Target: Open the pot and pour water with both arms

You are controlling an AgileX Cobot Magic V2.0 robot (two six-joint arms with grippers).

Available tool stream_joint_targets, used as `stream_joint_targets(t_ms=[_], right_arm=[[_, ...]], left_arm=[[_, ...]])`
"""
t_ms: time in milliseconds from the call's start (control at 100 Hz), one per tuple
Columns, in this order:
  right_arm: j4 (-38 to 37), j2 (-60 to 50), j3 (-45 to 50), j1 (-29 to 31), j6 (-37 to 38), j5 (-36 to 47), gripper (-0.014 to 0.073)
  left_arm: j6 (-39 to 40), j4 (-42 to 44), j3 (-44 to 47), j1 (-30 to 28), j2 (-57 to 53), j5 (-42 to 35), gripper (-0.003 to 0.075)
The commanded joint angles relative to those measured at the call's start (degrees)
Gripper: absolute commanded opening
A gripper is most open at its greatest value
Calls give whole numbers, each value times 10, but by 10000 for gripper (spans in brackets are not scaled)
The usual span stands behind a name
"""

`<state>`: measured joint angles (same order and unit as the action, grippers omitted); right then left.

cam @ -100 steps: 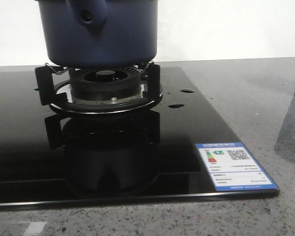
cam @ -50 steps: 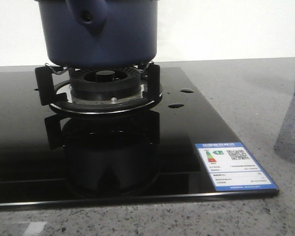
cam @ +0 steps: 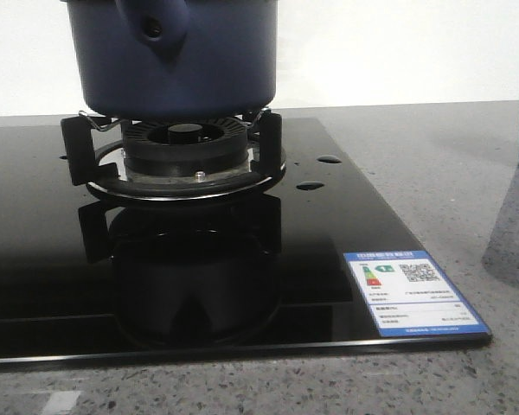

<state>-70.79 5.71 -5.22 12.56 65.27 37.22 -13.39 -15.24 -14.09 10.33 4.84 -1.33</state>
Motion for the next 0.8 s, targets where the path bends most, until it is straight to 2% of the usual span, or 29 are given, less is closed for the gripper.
stream_joint_targets(t_ms=[0, 480, 610, 710, 790], right_arm=[[22, 6, -13, -3, -5, 12, -60], [22, 6, -13, -3, -5, 12, -60], [22, 6, -13, -3, -5, 12, -60], [22, 6, -13, -3, -5, 12, -60], [22, 6, -13, -3, -5, 12, -60]], left_arm=[[2, -5, -14, -1, 6, -41, -20], [2, -4, -14, -1, 6, -41, -20], [3, 24, -13, -4, 6, -18, -20], [78, 99, 2, -28, 6, 39, -20], [124, 125, 36, -50, -2, 46, -20]])
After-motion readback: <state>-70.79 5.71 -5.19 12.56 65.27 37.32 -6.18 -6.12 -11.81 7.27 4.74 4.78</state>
